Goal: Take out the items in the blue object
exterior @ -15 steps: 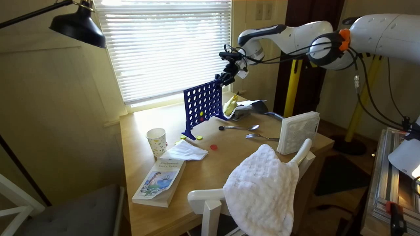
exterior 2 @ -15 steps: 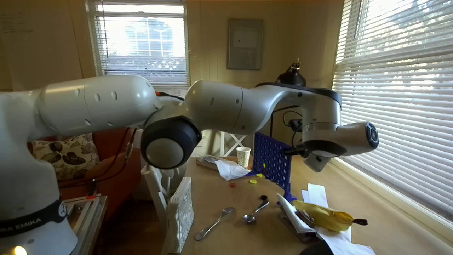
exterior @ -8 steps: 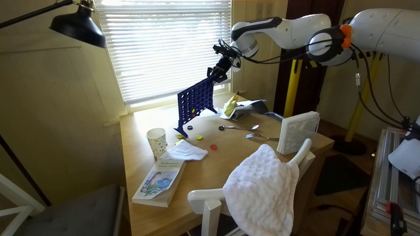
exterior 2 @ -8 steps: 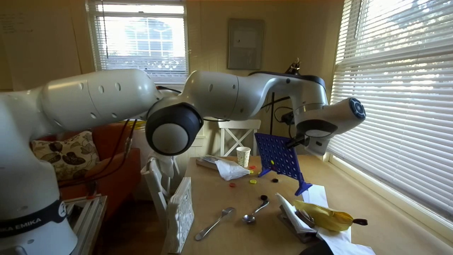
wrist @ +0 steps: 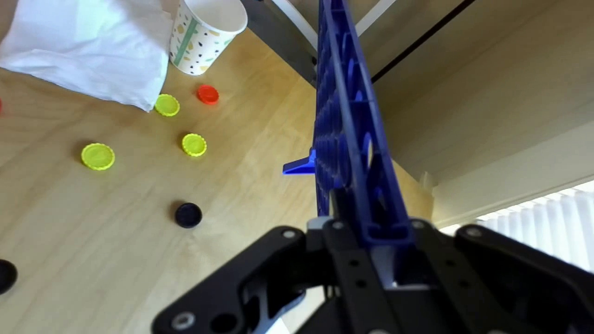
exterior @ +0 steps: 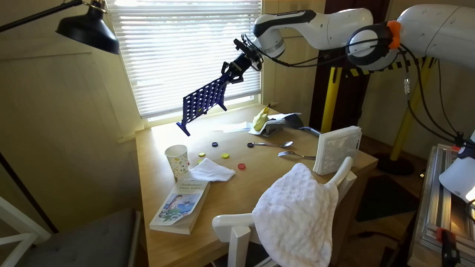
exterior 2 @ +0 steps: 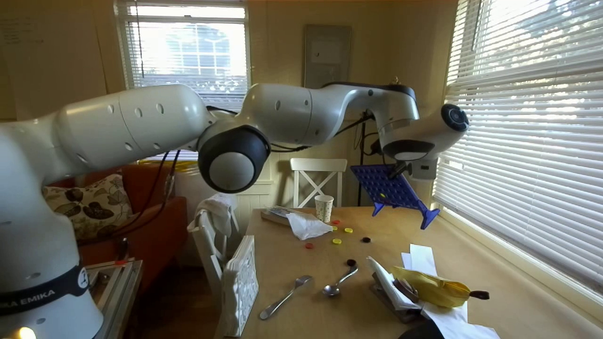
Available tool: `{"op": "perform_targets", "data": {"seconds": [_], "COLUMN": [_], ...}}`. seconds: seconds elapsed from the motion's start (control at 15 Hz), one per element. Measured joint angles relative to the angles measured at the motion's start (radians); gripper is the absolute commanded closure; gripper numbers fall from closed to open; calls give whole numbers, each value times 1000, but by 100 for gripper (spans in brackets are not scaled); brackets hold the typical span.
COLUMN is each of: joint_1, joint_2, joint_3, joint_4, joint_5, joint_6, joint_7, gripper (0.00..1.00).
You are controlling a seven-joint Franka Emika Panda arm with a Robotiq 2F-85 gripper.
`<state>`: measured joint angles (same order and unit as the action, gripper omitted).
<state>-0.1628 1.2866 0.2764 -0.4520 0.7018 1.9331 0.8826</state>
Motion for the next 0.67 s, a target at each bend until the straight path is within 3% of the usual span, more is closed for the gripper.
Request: {"op": "perform_targets", "data": {"seconds": [0.27, 0.67], "joint_1": [44, 130], "joint_2": [-49, -80], "joint_3": [-54, -190], "joint_4": [-1, -3], "joint_5": [-84, -322], "joint_6": [119, 236], "joint_7": [33, 282], "gripper": [96, 96]}}
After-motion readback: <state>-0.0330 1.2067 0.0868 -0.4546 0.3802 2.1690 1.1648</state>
